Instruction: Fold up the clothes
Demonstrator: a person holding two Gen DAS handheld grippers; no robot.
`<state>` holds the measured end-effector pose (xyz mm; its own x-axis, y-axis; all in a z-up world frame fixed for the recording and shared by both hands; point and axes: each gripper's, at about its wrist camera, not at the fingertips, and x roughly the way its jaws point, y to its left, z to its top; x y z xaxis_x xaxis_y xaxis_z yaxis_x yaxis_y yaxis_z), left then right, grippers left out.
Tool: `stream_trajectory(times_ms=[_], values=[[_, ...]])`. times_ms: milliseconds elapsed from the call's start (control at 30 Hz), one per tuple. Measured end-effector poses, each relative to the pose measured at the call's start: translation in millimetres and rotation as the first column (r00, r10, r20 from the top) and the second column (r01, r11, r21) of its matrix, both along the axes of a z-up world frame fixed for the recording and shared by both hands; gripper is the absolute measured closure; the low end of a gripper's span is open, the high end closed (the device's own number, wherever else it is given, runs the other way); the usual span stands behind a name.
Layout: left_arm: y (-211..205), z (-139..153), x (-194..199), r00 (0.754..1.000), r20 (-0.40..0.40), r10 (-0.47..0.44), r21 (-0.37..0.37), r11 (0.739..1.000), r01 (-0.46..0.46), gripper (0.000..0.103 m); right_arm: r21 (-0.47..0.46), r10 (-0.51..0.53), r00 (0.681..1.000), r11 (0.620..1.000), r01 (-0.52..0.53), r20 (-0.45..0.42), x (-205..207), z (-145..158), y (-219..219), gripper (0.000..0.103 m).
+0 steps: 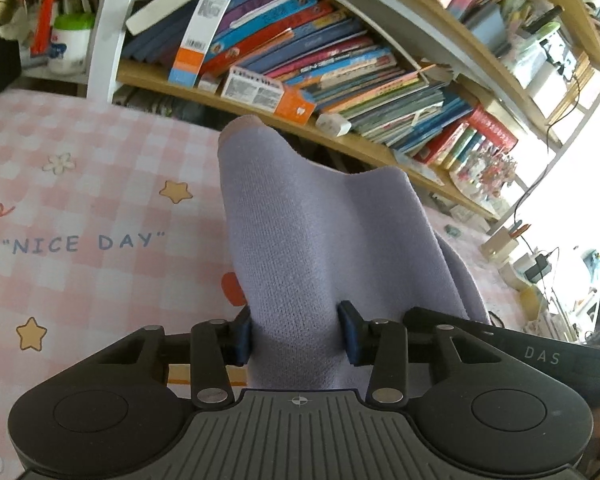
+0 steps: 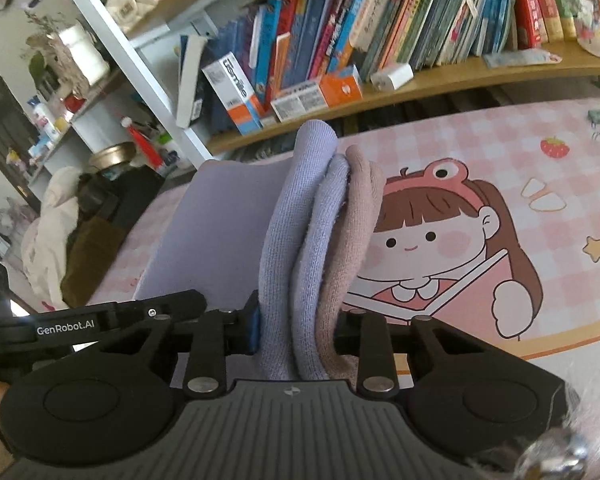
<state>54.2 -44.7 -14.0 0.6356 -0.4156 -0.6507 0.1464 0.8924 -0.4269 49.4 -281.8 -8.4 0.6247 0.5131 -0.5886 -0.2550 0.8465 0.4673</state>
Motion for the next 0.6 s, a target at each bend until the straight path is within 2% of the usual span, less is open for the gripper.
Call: stream_trajectory(times_ms=[600], values=[[-40.9, 19.2, -41.4, 0.999, 0.009, 0.052, 0.031, 0.998, -0.052, 0.062, 0.023, 0.045, 0.999, 0.999, -0.045, 0.031, -33.6, 8.7, -40.3, 0.076]])
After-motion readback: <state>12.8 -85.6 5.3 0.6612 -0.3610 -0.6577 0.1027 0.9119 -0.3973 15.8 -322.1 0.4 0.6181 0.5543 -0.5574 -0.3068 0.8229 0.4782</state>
